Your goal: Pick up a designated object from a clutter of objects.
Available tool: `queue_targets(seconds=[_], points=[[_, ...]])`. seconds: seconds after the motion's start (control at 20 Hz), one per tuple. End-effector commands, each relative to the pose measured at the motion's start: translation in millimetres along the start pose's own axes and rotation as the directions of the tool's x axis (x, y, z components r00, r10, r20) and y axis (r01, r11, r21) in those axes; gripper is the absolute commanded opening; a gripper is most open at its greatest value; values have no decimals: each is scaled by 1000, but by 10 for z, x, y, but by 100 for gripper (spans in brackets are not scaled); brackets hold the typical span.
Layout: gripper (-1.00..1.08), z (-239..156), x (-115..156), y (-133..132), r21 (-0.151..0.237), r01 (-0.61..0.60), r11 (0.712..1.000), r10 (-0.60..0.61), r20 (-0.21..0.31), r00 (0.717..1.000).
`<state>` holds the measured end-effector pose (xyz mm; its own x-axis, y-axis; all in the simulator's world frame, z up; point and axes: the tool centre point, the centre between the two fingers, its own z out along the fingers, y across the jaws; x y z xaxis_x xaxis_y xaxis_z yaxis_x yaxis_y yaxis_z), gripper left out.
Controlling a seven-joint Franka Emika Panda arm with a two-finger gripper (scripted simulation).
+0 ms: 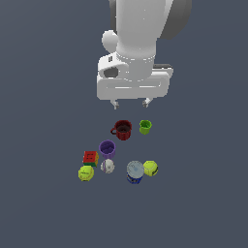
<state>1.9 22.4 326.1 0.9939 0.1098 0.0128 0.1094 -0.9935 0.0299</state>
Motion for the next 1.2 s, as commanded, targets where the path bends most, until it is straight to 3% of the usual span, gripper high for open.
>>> queue_targets(seconds=[0.0, 0.55, 1.15], points=[[100, 27, 14, 19, 1, -1, 1000, 1, 1, 1000], [100, 520, 233, 375, 20, -27, 999, 26, 4, 1000], [100, 1715, 430, 1245, 36, -90, 995, 90, 11, 996]])
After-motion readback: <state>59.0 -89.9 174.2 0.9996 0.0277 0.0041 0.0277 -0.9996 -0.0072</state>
